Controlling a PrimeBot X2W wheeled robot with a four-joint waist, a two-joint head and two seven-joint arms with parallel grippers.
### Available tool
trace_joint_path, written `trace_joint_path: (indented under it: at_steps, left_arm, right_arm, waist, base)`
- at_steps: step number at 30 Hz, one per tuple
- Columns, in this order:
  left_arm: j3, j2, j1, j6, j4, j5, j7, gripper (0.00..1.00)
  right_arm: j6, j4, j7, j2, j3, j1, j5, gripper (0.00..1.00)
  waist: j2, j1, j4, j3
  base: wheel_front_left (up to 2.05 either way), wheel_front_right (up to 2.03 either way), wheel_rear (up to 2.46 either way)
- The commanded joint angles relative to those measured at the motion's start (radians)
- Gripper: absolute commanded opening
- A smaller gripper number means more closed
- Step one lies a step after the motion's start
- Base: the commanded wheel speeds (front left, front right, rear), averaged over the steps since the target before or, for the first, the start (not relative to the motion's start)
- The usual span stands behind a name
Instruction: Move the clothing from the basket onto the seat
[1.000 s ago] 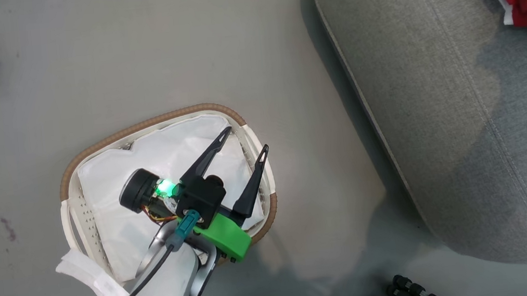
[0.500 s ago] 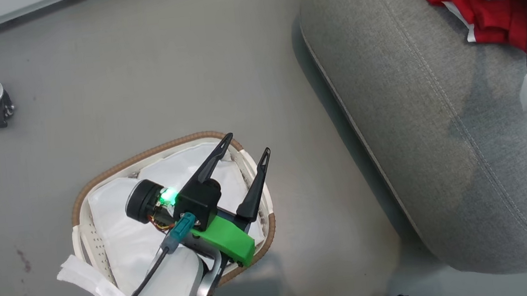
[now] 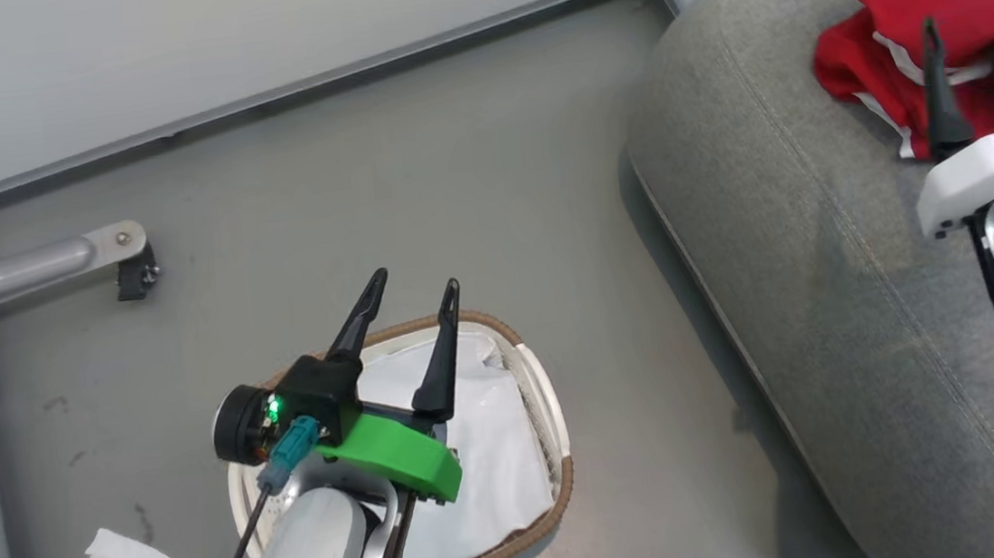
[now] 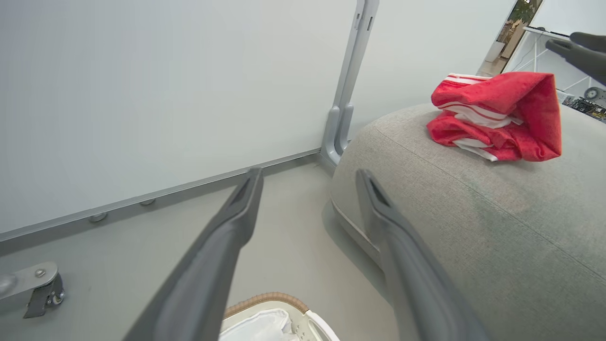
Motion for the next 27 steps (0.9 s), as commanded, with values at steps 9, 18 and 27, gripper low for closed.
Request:
trace_joint_path:
  at_steps: [9, 18, 27]
  left_arm:
    - [0.176, -0.004, 0.109, 0.038, 0.011, -0.009, -0.001, 1.0]
    - [0.326, -0.008, 0.226, 0.026, -0.011, 0.006, -0.001, 1.0]
    - [0.375, -0.015, 0.316, -0.002, 0.001, 0.018, -0.001, 1.0]
  right_arm:
    - [-0.001, -0.037, -0.005, 0.107, 0.091, 0.11, 0.067, 1.0]
    - [-0.001, -0.07, -0.005, 0.129, 0.148, 0.281, 0.196, 1.0]
    - [-0.001, -0.139, -0.005, 0.13, 0.176, 0.468, 0.301, 1.0]
  waist:
    - [0.0, 0.0001, 0.167, -0.146]
    - [0.0, 0.0001, 0.224, -0.212]
    - [0.0, 0.0001, 0.241, -0.266]
  base:
    - [0.0, 0.0, 0.0]
    - [0.0, 0.0, 0.0]
    - [0.0, 0.0, 0.0]
